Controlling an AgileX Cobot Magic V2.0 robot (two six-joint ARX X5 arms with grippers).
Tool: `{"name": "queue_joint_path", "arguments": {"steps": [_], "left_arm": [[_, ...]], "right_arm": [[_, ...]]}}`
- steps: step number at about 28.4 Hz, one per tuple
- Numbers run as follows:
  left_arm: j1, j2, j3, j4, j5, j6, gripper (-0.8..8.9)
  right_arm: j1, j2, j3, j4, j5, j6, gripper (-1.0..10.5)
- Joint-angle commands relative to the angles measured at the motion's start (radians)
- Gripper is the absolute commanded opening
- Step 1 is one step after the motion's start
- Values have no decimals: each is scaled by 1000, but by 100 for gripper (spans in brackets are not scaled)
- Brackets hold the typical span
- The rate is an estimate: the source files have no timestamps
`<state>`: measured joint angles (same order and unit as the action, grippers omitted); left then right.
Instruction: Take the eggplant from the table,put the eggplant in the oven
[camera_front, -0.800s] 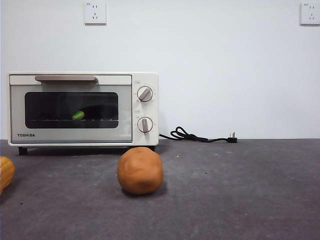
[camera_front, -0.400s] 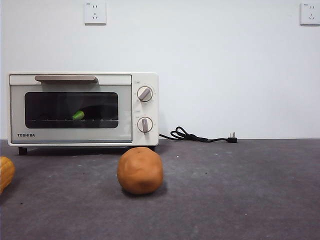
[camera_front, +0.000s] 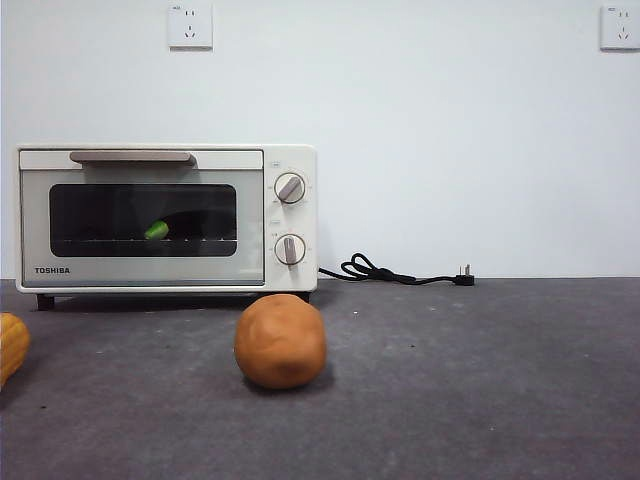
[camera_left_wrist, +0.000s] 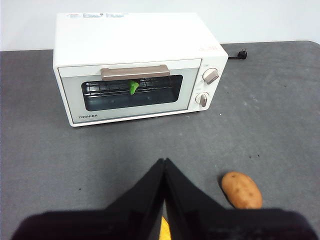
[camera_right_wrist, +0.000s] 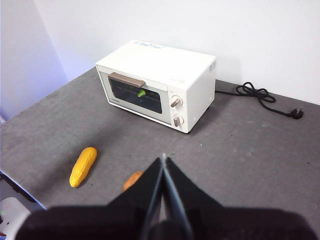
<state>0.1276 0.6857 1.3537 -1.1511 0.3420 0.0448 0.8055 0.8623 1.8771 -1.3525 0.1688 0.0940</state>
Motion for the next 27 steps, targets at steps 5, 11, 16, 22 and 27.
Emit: {"name": "queue_joint_path", "arguments": {"steps": [5,11,16,22,27], "left_arm": [[-2,0,-3,-5,-2,8,-4],[-2,2,-3,-27,-2,8,-4],[-2,2,-3,-68,33,7,-4],[-2,2,-3,-56,58,11,-4],[-2,2,-3,-18,58,12,-4]], "right_arm": [[1,-1,-6,-23,4,9,1],[1,-1,-6,-23,4,9,2],[1,-1,-6,-23,4,9,1],[1,-1,-6,-23,4,9,1],[1,-1,-6,-23,4,9,1]]}}
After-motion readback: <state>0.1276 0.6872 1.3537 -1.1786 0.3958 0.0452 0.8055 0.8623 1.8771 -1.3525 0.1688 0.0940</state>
